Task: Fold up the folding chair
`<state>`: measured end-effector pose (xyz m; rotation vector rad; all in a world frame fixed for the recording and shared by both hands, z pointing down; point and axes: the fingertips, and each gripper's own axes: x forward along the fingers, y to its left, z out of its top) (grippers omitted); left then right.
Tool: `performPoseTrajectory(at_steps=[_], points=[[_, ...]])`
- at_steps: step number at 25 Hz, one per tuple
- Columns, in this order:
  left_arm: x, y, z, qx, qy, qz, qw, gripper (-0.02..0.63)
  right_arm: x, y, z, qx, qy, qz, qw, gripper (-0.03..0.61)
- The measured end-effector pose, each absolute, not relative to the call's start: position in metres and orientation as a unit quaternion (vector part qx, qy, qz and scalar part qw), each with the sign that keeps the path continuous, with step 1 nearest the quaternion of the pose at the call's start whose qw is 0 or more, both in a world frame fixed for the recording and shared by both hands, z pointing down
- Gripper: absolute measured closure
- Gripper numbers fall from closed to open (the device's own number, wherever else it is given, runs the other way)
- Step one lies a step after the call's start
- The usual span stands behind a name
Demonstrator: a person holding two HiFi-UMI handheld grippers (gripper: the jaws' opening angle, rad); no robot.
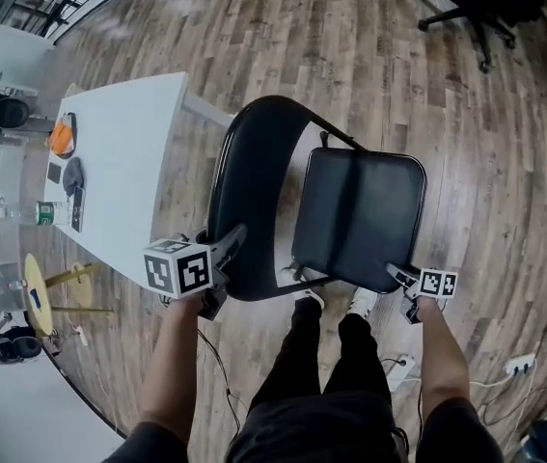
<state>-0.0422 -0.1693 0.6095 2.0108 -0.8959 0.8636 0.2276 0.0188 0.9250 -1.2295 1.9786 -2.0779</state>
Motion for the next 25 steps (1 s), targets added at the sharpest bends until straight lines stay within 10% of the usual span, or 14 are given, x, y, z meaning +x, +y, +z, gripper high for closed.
performPoseTrajectory(at_steps=[25], points=[[-0.132,-0.194,0.506,0.780,-0.372,0.356,0.357,0.549,0.010,-0.061,0.713,-0.340,0.702,-0.625,0.021,0.296]])
